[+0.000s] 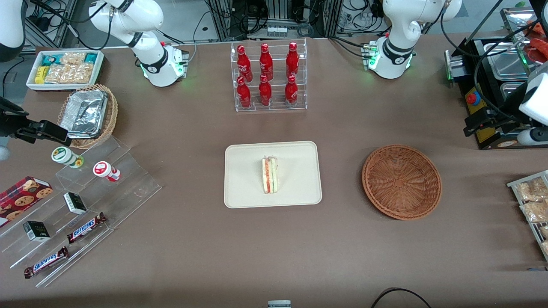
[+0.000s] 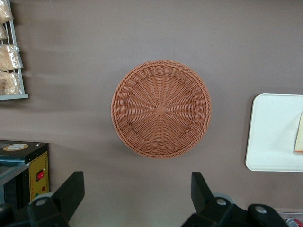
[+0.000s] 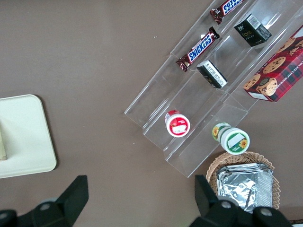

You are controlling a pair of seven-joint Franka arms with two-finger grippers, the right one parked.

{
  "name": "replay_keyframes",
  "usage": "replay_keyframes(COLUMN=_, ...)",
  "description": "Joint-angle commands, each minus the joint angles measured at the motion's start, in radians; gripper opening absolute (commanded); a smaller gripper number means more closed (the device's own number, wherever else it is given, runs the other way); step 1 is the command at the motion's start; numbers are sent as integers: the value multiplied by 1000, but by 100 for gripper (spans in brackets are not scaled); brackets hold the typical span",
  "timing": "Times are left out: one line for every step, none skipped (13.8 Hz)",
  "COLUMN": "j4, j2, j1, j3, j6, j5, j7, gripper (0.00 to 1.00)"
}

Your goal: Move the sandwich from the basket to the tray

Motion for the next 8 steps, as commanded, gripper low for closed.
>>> replay_keyframes(j4=-66, j2=-49, j1=43, j3=-51, j6=44, j5=-8, j7=11, gripper=99)
replay_keyframes(j4=-60, j2=-43, j1=91, j3=-104, j6=44, j5=-8, j7=9, gripper=99)
replay_keyframes(j4=-58, j2=-40, j1=143, j3=-161, j6=44, j5=-7, j7=8, gripper=99)
replay_keyframes(j4=-52, j2=-38, j1=175, j3=-196, j6=42, j5=-7, j7=8, gripper=99)
replay_keyframes(j4=-52, j2=-36, j1=195, j3=-216, j6=42, j5=-5, j7=8, gripper=99)
replay_keyframes(j4=-49, j2=-29, j1=201, j3=-223, j6=42, j5=-5, j7=3, gripper=99)
replay_keyframes(j4=-35, j2=-30, j1=201, j3=-224, j6=38, j5=-5, j7=3, gripper=99)
replay_keyframes(j4=-15, j2=-27, j1=205, j3=-224, j6=30, j5=-7, j7=9, gripper=99)
